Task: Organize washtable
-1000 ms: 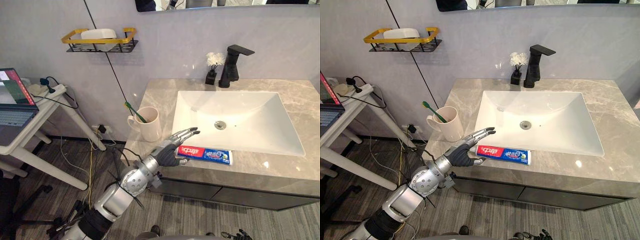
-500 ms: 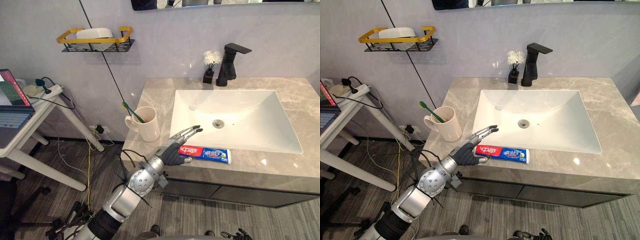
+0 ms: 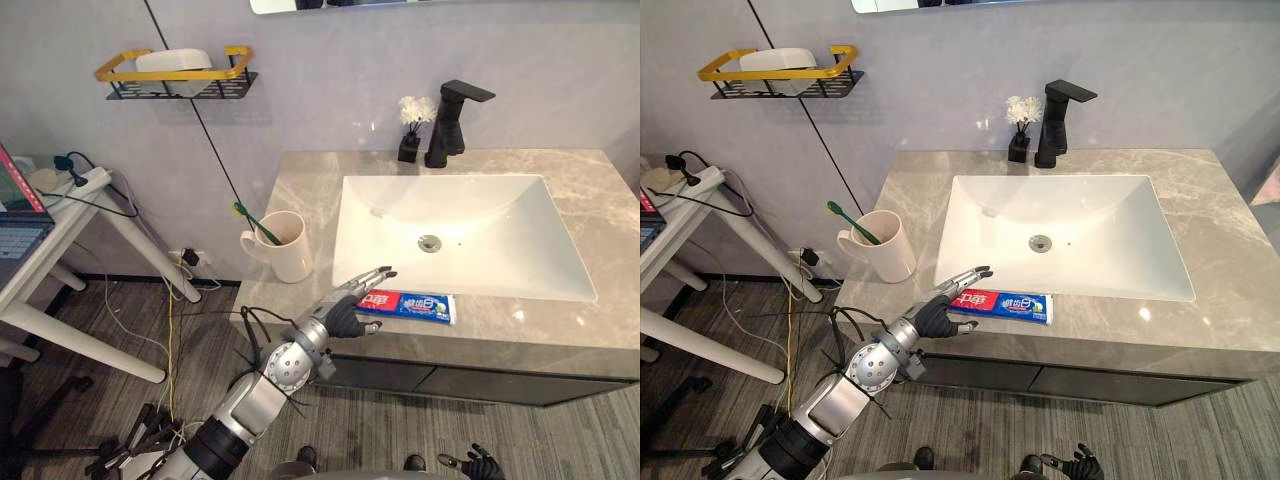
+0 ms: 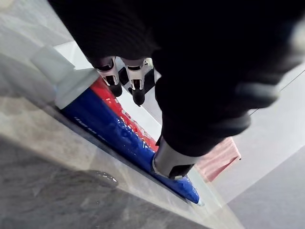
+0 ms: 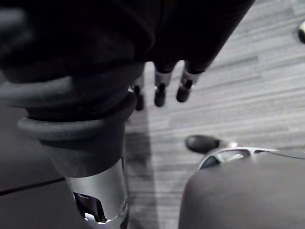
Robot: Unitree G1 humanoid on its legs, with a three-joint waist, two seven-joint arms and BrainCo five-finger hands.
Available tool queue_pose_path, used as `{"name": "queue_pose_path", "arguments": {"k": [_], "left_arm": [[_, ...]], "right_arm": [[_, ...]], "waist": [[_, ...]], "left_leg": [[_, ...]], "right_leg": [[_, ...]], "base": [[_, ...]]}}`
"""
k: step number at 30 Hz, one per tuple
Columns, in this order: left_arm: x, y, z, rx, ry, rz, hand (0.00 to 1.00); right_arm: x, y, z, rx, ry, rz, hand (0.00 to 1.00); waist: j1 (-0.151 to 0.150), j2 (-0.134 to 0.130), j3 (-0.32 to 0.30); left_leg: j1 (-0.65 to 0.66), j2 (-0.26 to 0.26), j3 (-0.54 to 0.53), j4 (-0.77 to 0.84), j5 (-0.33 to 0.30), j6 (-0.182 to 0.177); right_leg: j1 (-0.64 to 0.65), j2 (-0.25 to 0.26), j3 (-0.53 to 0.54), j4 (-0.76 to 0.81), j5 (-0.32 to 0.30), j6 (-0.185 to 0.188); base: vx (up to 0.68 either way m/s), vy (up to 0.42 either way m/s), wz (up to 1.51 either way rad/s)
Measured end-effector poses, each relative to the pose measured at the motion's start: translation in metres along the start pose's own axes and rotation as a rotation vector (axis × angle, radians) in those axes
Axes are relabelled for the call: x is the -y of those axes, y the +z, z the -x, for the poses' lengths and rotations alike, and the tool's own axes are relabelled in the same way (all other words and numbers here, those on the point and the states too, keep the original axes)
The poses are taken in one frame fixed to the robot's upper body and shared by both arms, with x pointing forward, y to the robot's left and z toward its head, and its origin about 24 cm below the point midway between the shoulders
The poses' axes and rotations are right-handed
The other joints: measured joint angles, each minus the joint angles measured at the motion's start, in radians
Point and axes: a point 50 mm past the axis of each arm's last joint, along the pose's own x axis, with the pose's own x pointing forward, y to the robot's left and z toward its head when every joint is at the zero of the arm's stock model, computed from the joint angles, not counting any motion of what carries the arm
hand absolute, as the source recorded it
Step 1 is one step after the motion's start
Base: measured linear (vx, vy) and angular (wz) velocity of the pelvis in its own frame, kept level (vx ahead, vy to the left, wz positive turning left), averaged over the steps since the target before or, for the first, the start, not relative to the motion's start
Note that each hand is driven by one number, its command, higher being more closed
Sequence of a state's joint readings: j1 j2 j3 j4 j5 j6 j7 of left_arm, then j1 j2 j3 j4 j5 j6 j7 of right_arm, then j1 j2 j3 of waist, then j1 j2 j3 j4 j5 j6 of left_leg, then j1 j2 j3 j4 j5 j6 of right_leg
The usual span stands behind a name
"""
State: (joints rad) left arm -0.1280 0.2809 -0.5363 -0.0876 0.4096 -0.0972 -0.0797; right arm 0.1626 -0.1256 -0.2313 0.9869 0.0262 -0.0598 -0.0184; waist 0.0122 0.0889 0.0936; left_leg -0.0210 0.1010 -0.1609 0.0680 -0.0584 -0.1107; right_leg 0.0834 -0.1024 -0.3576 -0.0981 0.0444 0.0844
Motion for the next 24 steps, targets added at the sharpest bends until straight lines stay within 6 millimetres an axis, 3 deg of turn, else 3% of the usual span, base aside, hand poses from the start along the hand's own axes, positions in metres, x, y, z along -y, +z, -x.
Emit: {"name": "queue_pose_path", "arguments": {"k": [16, 17, 24], "left_arm": [[-0.012, -0.016, -0.003, -0.077, 0.078, -0.093, 0.00], [-0.013, -0.017, -0.005, -0.081, 0.080, -0.107, 1.00], [-0.012, -0.025, -0.007, -0.096, 0.071, -0.199, 1.00]], "right_arm": [[-0.012, 0.020, -0.001, 0.086, 0.048, 0.085, 0.00], [-0.013, 0.023, 0.000, 0.100, 0.053, 0.087, 0.00], [-0.018, 0.030, 0.000, 0.130, 0.066, 0.096, 0.00]], "waist": [[-0.013, -0.009, 0.029], [-0.016, -0.010, 0.029], [-0.024, -0.011, 0.031]], "left_leg": [[0.002, 0.004, 0.025, -0.016, -0.003, 0.001], [0.002, 0.004, 0.027, -0.016, -0.003, 0.000], [-0.001, 0.006, 0.037, -0.016, -0.007, 0.000]], "right_leg": [[-0.019, 0.002, 0.021, 0.000, 0.000, 0.000], [-0.020, 0.002, 0.023, 0.000, 0.000, 0.000], [-0.033, 0.002, 0.040, 0.000, 0.001, -0.001]], "base": [[0.01, 0.010, -0.04], [0.00, 0.000, 0.00], [-0.01, 0.008, -0.07]]}}
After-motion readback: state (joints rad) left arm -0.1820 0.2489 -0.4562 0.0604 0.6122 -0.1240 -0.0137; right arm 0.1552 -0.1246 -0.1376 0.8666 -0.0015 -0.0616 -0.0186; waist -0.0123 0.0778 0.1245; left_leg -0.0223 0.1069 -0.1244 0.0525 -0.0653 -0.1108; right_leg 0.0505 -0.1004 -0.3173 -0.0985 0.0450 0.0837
